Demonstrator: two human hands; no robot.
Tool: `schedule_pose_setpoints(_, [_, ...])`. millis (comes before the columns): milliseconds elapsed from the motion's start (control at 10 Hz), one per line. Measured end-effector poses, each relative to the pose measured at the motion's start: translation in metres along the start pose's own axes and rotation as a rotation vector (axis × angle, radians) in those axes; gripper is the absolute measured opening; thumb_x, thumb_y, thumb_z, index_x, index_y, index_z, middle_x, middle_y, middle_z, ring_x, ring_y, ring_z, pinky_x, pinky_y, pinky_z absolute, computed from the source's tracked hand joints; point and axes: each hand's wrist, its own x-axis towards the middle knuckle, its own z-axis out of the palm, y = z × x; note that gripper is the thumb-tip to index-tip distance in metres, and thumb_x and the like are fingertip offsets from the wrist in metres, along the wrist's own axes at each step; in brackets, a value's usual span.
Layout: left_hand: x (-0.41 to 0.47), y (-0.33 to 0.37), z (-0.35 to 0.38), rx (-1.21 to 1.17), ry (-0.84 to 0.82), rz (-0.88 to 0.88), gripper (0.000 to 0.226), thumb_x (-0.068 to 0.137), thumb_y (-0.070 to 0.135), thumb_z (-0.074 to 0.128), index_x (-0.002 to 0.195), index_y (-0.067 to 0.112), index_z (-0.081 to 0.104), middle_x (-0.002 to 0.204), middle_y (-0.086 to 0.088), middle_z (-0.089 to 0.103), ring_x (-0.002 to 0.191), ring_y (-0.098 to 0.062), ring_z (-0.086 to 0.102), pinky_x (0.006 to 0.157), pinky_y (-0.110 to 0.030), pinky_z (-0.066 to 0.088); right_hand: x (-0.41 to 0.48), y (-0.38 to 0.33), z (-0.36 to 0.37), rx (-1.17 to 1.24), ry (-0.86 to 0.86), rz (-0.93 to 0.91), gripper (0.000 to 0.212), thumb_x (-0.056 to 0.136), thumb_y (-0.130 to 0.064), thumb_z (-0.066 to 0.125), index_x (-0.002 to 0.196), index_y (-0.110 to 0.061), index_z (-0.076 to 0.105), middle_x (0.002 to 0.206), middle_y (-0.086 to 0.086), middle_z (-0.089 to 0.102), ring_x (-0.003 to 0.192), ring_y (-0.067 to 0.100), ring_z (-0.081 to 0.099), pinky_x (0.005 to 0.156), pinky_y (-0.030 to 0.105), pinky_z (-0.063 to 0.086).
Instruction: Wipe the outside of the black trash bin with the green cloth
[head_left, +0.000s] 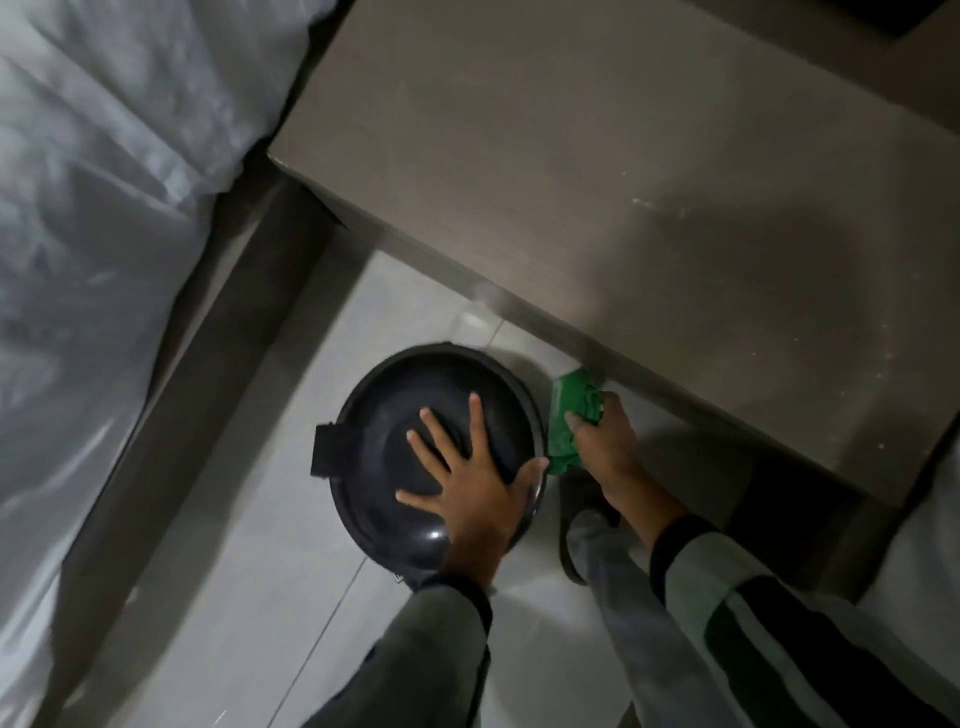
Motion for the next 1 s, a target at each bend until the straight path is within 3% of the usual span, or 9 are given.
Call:
schedule_pose_setpoints(100, [-0.017, -0.004, 0.036, 0.075, 0.012, -0.015, 0.118, 0.063, 0.091, 0.049, 0.143, 0.051, -0.029, 0.155, -0.011, -0.041, 0.145, -0.046, -0.029, 0.097, -0.088, 0.006, -0.008, 0.004, -0.008, -0.112, 0.008, -0.065, 0.032, 0.081, -0.015, 0.065, 0.111, -0.016, 0.053, 0.11, 0.016, 0.067, 0.096, 0.036, 0.065, 0.083, 0.041, 0.056])
schedule_pose_setpoints(300, [0.002, -0.003, 0.038, 0.217, 0.044, 0.025, 0.107, 0.075, 0.084, 0.045, 0.149, 0.045, -0.02, 0.16, -0.02, -0.032, 0.142, -0.051, -0.029, 0.097, -0.088, 0.006, -0.019, 0.004, -0.017, -0.175, 0.105, -0.381, 0.032, 0.076, 0.0, 0.064, 0.105, -0.009, 0.055, 0.105, 0.015, 0.064, 0.093, 0.029, 0.064, 0.065, 0.018, 0.043])
schedule_pose_setpoints(400, [0.01, 0.0, -0.008, 0.014, 0.109, 0.031, 0.072, 0.09, 0.066, 0.047, 0.152, 0.039, 0.022, 0.166, -0.019, 0.0, 0.151, -0.044, -0.005, 0.11, -0.073, 0.013, -0.037, -0.029, -0.022, -0.17, 0.093, -0.548, 0.032, 0.077, -0.005, 0.064, 0.107, -0.011, 0.054, 0.103, 0.011, 0.064, 0.088, 0.027, 0.064, 0.058, 0.01, 0.042])
schedule_pose_setpoints(500, [0.013, 0.032, -0.072, -0.544, 0.315, 0.111, 0.031, 0.099, 0.046, 0.048, 0.106, 0.024, 0.069, 0.105, -0.006, 0.074, 0.112, -0.03, 0.065, 0.091, -0.04, 0.048, -0.06, -0.083, -0.032, -0.15, 0.138, -0.764, 0.037, 0.073, -0.007, 0.065, 0.106, -0.017, 0.052, 0.107, 0.008, 0.061, 0.095, 0.024, 0.06, 0.07, 0.03, 0.05])
schedule_pose_setpoints(600, [0.01, 0.076, -0.137, -1.14, 0.059, 0.117, 0.041, 0.099, 0.053, 0.042, 0.107, 0.026, 0.072, 0.096, -0.007, 0.079, 0.087, -0.022, 0.075, 0.071, -0.032, 0.059, -0.072, -0.129, -0.048, -0.229, 0.232, -0.968, 0.039, 0.066, -0.001, 0.065, 0.103, -0.012, 0.056, 0.107, 0.012, 0.058, 0.102, 0.024, 0.051, 0.08, 0.031, 0.044])
schedule_pose_setpoints(700, [0.037, 0.115, -0.149, -1.165, -0.177, 0.111, 0.04, 0.102, 0.049, 0.036, 0.112, 0.026, 0.067, 0.108, -0.007, 0.076, 0.088, -0.013, 0.074, 0.07, -0.031, 0.057, -0.044, -0.147, -0.054, -0.466, 0.332, -0.966, 0.038, 0.066, 0.001, 0.066, 0.103, -0.003, 0.062, 0.105, 0.02, 0.061, 0.1, 0.038, 0.056, 0.082, 0.041, 0.048])
schedule_pose_setpoints(800, [0.05, 0.14, -0.163, -0.978, -0.269, 0.201, 0.039, 0.107, 0.038, 0.029, 0.118, 0.017, 0.06, 0.113, -0.002, 0.069, 0.097, 0.001, 0.069, 0.075, -0.024, 0.052, -0.021, -0.168, -0.067, -0.776, 0.186, -0.85, 0.054, 0.069, -0.01, 0.066, 0.122, -0.004, 0.054, 0.124, 0.02, 0.054, 0.117, 0.038, 0.048, 0.099, 0.045, 0.043])
schedule_pose_setpoints(900, [0.062, 0.128, -0.163, -0.372, -0.08, 0.331, 0.051, 0.106, 0.041, 0.031, 0.143, 0.008, 0.043, 0.15, -0.017, 0.047, 0.141, -0.029, 0.04, 0.107, -0.036, 0.033, -0.008, -0.158, -0.07, -0.998, 0.081, -0.778, 0.063, 0.073, -0.024, 0.062, 0.132, -0.01, 0.048, 0.134, 0.014, 0.05, 0.129, 0.031, 0.041, 0.113, 0.048, 0.028])
schedule_pose_setpoints(1000, [0.052, 0.102, -0.181, 0.028, 0.131, 0.399, 0.06, 0.101, 0.053, 0.03, 0.155, 0.028, 0.022, 0.165, -0.004, 0.023, 0.153, -0.028, 0.01, 0.119, -0.058, 0.014, -0.022, -0.17, -0.08, -1.065, 0.205, -0.768, 0.057, 0.077, -0.032, 0.057, 0.131, -0.016, 0.047, 0.131, 0.01, 0.054, 0.128, 0.028, 0.044, 0.112, 0.056, 0.024])
